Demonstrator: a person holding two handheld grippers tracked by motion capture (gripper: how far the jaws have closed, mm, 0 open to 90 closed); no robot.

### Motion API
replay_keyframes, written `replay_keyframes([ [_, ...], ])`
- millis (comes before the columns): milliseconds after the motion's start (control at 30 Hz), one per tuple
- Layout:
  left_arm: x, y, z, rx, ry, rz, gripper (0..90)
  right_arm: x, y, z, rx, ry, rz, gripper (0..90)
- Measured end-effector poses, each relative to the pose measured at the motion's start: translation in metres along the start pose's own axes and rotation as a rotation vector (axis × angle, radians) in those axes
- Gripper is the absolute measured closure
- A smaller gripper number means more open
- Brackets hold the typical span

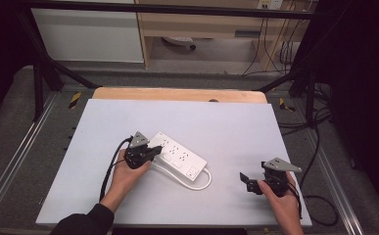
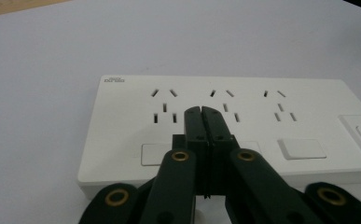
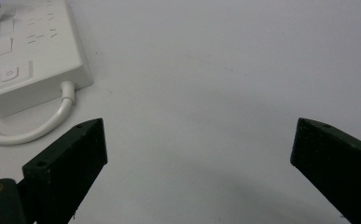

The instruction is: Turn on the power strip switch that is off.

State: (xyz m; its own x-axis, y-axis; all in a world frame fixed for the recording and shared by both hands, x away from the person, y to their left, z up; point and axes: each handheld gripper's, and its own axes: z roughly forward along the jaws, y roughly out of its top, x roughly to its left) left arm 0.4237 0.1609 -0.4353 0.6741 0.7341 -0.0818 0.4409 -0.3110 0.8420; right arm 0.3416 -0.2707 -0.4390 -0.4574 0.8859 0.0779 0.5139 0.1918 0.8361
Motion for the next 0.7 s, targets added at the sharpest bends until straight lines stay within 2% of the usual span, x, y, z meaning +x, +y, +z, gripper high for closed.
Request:
replay_keyframes([
  [133, 0.0027, -0.0002, 0.0034, 0.003, 0.007, -0.008, 90.0, 0.0002, 0.0, -0.0001, 0.001, 0.0, -0.002, 4.0],
  [433, 0.0026, -0.0017, 0.0072, 0.026, 0.006, 0.012, 90.0, 0.0001, -0.0001, -0.0002, -0.001, 0.001, -0.002, 4.1],
  [700, 0.0022, -0.0015, 0.008, 0.027, 0.013, 0.015, 90.0, 0.0002, -0.0002, -0.0003, -0.001, 0.0, -0.001, 4.1],
])
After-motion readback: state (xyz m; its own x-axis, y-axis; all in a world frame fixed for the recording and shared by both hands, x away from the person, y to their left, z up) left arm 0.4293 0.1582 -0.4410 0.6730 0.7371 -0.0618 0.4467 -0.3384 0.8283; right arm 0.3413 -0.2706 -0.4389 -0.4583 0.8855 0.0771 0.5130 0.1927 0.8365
